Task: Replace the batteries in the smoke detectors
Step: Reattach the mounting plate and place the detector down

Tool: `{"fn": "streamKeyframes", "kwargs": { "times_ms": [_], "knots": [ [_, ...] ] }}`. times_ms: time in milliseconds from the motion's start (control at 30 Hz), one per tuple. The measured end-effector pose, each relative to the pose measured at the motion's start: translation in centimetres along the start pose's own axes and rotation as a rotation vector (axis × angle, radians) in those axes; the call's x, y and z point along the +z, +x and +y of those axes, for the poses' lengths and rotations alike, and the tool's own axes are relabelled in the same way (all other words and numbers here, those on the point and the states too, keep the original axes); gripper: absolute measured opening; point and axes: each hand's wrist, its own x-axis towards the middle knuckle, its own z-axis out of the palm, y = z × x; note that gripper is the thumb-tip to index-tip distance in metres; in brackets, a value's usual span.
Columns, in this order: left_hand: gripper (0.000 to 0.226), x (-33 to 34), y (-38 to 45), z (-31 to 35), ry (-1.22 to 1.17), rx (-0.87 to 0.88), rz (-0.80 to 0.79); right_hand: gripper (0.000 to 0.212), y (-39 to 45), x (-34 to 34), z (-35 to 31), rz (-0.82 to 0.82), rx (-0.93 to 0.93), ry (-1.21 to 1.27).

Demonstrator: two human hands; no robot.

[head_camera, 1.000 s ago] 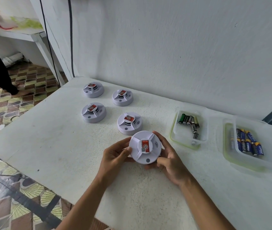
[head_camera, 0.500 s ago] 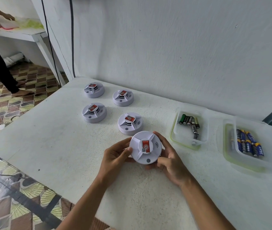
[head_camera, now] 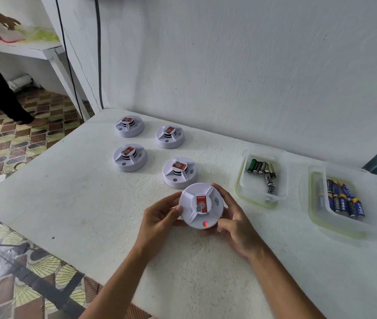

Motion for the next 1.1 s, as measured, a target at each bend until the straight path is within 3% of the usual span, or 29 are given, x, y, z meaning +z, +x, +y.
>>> {"fn": "streamKeyframes", "kwargs": {
  "times_ms": [1100],
  "knots": [
    [0.034,0.05,-0.13,0.08,0.009,0.015,-0.005,0.091,-0.04,0.05,-0.32,-0.005,0.019,-0.019]
  ]
}}
